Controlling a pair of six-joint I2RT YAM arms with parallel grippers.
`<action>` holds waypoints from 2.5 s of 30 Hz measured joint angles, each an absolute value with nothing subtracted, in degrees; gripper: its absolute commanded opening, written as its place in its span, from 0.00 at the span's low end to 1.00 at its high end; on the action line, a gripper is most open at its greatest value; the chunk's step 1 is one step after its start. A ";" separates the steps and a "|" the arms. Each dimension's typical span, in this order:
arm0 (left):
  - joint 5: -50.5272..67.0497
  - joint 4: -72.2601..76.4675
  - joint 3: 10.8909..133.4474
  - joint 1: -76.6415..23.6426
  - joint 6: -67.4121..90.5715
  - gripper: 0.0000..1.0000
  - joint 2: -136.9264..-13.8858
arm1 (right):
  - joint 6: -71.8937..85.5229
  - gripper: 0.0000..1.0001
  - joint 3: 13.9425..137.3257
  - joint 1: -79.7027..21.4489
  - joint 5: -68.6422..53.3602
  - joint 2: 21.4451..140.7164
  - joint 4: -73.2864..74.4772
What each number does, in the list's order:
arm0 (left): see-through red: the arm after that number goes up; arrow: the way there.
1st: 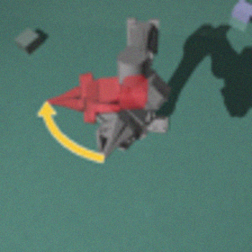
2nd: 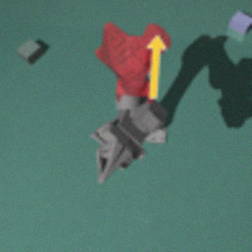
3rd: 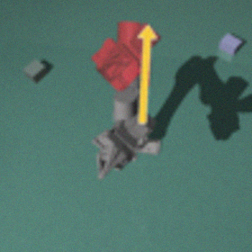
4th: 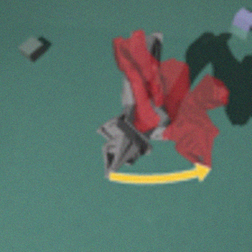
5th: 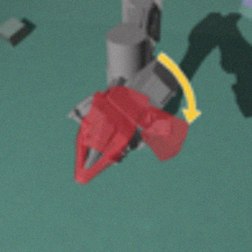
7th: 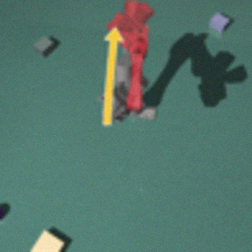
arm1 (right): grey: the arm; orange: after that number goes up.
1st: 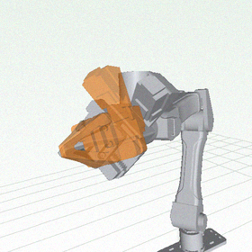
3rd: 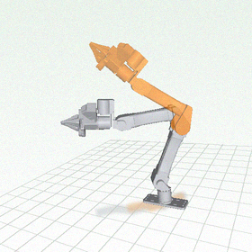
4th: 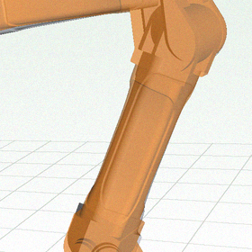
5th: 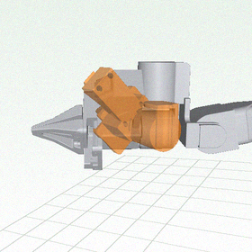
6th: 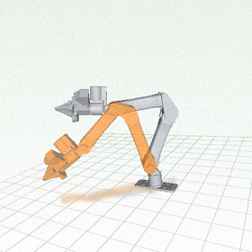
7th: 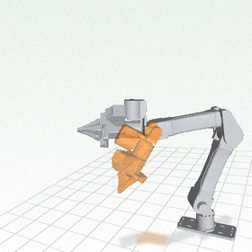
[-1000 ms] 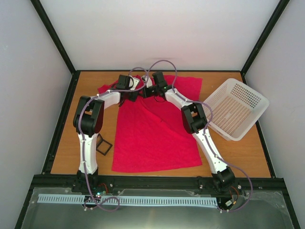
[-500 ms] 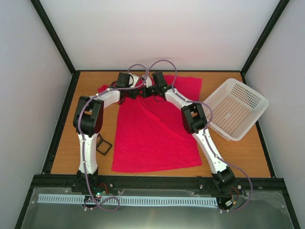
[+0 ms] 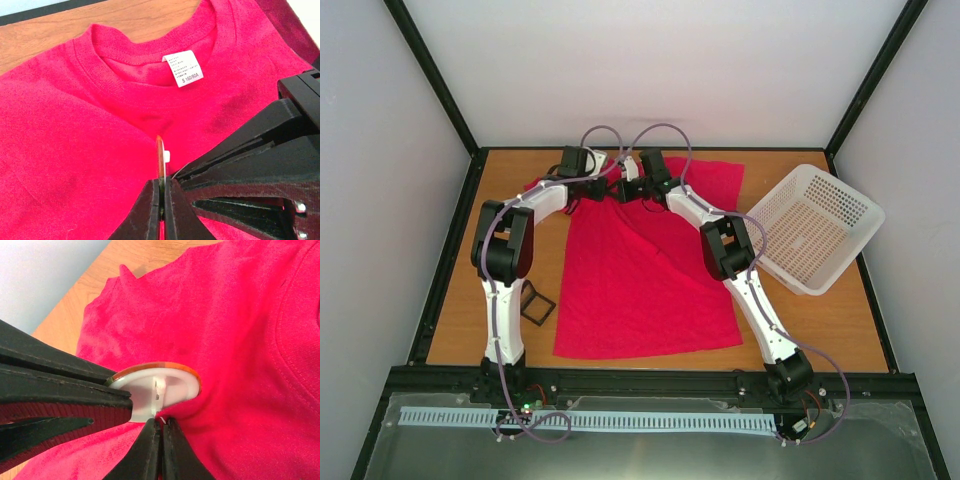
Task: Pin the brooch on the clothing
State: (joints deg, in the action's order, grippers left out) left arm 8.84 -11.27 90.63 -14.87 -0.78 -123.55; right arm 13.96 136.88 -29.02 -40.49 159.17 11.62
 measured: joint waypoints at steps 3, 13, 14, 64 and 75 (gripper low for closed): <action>9.43 -11.27 90.63 -14.63 -0.54 0.01 -123.55 | 14.00 0.10 136.81 -29.02 -40.51 159.17 11.35; 11.31 -10.76 90.63 -14.39 -0.49 0.01 -123.55 | 15.16 0.49 122.28 -28.60 -41.23 153.80 2.48; 11.38 -10.48 90.63 -14.39 -0.49 0.00 -123.55 | 15.49 0.50 120.73 -28.56 -41.19 152.90 1.83; 39.09 -0.78 80.44 -7.03 -1.02 0.01 -119.17 | 34.52 0.51 122.69 -25.10 -59.42 158.67 -20.88; 39.42 -0.05 80.05 -6.68 -1.02 0.01 -119.17 | 36.29 0.54 125.36 -25.10 -60.27 160.48 -21.28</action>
State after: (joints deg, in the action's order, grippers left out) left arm 39.42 -0.05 80.05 -6.68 -1.02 -119.17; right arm 36.29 125.36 -25.10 -60.27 160.48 -21.28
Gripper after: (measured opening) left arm 0.033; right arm 0.520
